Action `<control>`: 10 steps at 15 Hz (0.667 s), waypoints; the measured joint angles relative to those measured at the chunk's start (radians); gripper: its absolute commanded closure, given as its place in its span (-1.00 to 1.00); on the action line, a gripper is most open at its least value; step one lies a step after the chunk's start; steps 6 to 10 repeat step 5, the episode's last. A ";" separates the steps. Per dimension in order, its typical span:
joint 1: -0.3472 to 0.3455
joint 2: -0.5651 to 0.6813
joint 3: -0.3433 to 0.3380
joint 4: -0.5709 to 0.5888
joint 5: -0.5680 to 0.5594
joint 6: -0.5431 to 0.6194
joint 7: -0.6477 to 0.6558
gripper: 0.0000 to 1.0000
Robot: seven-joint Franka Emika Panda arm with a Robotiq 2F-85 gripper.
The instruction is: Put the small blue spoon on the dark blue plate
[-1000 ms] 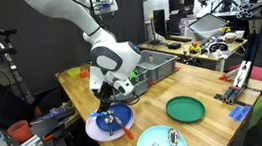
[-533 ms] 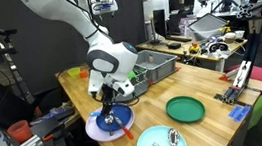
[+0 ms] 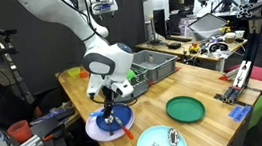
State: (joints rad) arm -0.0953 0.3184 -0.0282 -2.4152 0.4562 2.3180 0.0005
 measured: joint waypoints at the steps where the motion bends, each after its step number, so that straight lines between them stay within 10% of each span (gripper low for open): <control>1: 0.003 0.000 0.000 -0.004 0.000 0.009 0.007 -1.00; 10: 0.005 0.000 0.000 -0.006 0.000 0.015 0.014 -1.00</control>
